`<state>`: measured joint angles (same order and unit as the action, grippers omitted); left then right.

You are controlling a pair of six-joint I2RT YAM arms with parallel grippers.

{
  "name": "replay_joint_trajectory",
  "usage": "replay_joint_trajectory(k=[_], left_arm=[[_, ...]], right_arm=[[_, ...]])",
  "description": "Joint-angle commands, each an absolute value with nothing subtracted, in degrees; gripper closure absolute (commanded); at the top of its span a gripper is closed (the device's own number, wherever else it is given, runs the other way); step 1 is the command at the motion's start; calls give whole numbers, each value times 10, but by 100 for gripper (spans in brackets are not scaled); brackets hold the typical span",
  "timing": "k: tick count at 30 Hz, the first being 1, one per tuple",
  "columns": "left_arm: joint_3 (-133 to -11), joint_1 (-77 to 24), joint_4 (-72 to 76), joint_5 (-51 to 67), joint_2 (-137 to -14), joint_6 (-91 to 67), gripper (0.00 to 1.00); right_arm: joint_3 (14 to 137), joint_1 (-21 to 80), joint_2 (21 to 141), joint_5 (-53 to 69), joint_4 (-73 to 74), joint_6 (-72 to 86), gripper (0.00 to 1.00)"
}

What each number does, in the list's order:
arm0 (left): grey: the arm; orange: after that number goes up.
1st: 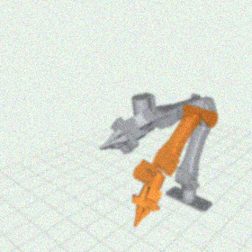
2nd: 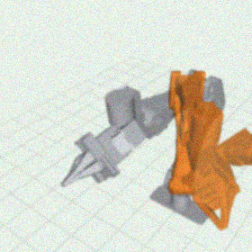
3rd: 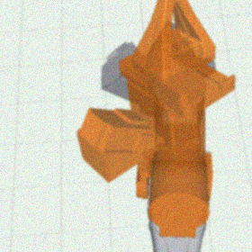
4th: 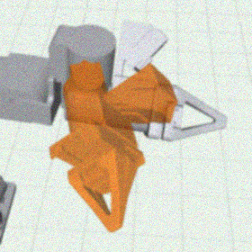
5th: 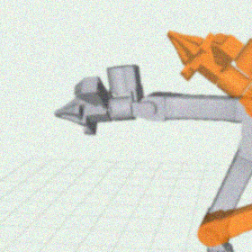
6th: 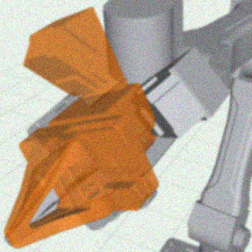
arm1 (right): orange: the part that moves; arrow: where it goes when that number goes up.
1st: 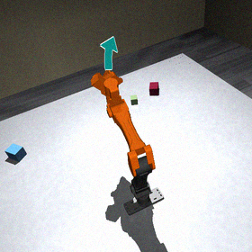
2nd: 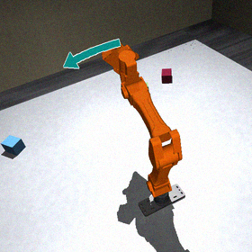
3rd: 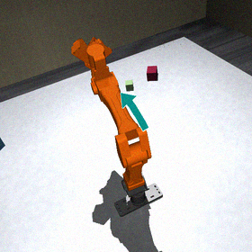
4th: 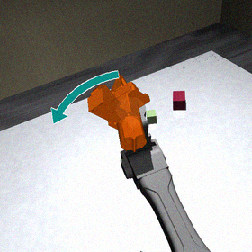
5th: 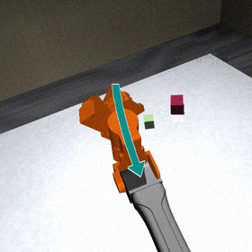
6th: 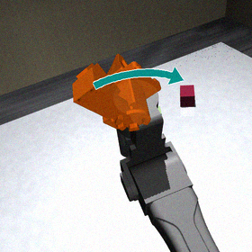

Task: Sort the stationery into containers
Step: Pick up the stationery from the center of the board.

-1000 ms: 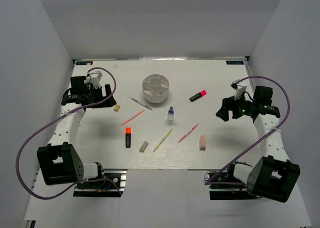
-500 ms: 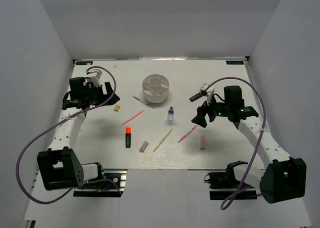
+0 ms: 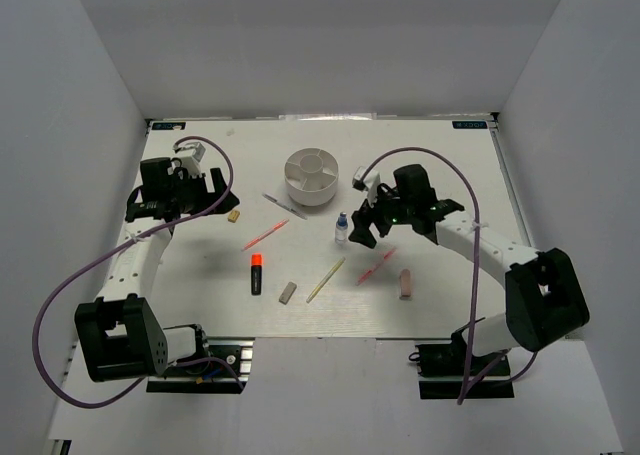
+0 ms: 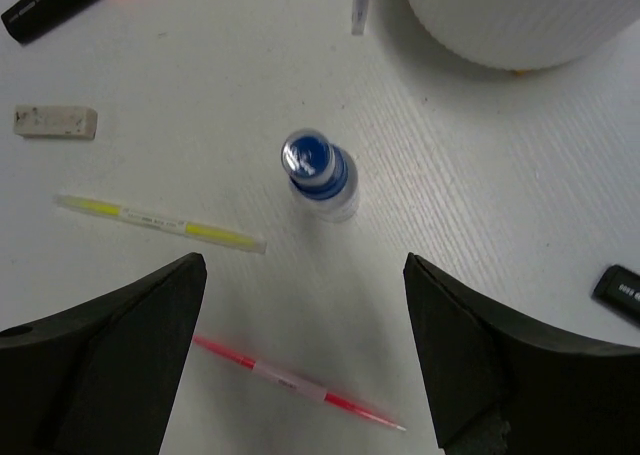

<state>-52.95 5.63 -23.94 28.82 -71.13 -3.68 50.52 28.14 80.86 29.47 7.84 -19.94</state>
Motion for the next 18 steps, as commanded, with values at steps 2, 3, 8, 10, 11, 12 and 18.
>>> replay_joint_trajectory(k=[2,3,8,10,11,12,18], left_arm=[[-531,55,-232,284,-701,-29,7],[-530,55,-229,284,-702,-30,8],[-527,55,-224,284,-708,-33,8],[-529,55,-225,282,-708,-31,8],[-532,55,-226,281,-707,-31,8],[-533,55,-228,279,-709,-30,8],[-537,55,-227,271,-715,-24,8]], right_arm=[[562,301,836,275,28,-202,15],[569,302,846,275,28,-204,15],[612,313,882,272,31,-202,17],[620,314,896,275,32,-206,19],[622,317,897,280,31,-206,21],[623,317,900,282,31,-206,23],[621,328,911,291,33,-206,40]])
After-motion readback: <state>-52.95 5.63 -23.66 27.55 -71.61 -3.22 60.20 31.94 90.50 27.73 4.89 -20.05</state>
